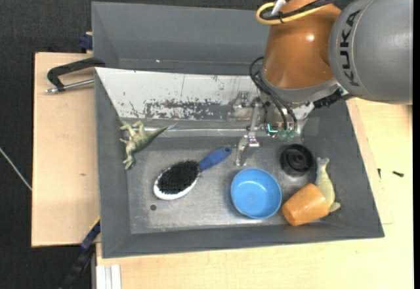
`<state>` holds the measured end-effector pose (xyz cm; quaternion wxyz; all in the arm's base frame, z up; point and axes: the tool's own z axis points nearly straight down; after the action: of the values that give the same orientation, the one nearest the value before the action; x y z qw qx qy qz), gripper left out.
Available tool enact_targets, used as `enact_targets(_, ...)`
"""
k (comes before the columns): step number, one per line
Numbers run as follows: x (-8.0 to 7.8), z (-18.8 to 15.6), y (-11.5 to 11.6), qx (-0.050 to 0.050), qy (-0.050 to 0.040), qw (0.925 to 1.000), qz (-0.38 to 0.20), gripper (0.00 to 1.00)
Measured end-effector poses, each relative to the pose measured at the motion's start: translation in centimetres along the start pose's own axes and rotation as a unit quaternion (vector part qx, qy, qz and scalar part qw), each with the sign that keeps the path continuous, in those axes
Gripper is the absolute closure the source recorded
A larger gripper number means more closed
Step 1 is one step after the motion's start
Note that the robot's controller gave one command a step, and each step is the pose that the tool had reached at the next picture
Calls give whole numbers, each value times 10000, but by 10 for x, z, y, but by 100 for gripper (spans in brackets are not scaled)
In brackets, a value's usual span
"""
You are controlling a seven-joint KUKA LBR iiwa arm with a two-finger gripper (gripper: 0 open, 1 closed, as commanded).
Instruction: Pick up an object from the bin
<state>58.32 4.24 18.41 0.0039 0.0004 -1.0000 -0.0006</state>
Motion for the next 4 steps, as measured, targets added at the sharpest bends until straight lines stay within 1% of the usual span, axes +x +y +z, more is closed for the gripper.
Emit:
enact_targets(1,55,112,-62,1,-73,9969,-784,0)
enact_targets(2,59,82,-47,4,-84,9963,-859,0)
enact_targets(3,61,83,-45,0,-61,9990,-452,0)
enact_targets(4,62,112,-54,-7,-50,9999,138,0)
